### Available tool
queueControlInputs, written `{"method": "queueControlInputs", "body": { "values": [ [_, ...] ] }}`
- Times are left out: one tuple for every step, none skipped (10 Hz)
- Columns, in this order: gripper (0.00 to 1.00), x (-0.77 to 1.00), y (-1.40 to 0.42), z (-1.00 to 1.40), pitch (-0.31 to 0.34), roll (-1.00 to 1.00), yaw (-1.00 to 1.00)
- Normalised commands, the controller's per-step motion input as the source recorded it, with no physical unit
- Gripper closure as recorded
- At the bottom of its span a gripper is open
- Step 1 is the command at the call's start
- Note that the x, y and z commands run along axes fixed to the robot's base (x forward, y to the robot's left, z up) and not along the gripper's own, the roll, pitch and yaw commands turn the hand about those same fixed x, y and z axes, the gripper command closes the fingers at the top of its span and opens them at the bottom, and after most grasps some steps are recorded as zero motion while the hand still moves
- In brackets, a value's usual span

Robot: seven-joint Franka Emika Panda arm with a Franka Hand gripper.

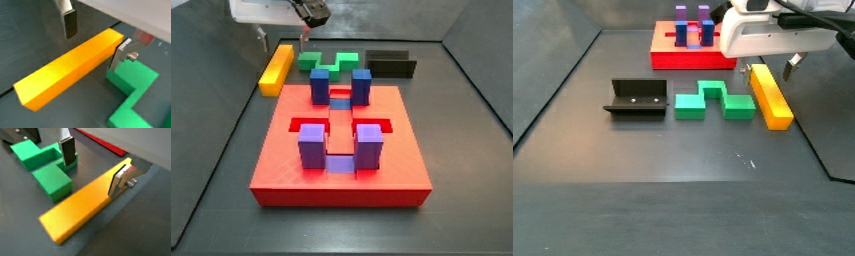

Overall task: Pick up the yellow object. Move up. Move to above the board. Insert the yellow object.
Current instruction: Pick up the yellow object.

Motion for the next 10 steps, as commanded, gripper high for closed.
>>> {"method": "queueControlInputs", "body": {
  "values": [
    [0.00, 0.00, -0.13, -0.22, 0.024, 0.07, 0.00],
    [0.00, -0.10, -0.10, -0.22, 0.000, 0.05, 0.00],
    [0.00, 0.00, 0.00, -0.23, 0.000, 0.07, 0.00],
    [0.00, -0.03, 0.00, -0.28, 0.000, 0.09, 0.00],
    [0.00, 0.00, 0.05, -0.28, 0.000, 0.10, 0.03],
    [0.00, 0.00, 0.00, -0.35, 0.000, 0.13, 0.03],
    [0.00, 0.00, 0.00, -0.39, 0.000, 0.16, 0.05],
    [0.00, -0.01, 0.02, -0.41, 0.000, 0.15, 0.03],
    [0.00, 0.00, 0.00, -0.41, 0.000, 0.17, 0.03],
    [0.00, 0.00, 0.00, -0.36, 0.000, 0.13, 0.01]
  ]
}}
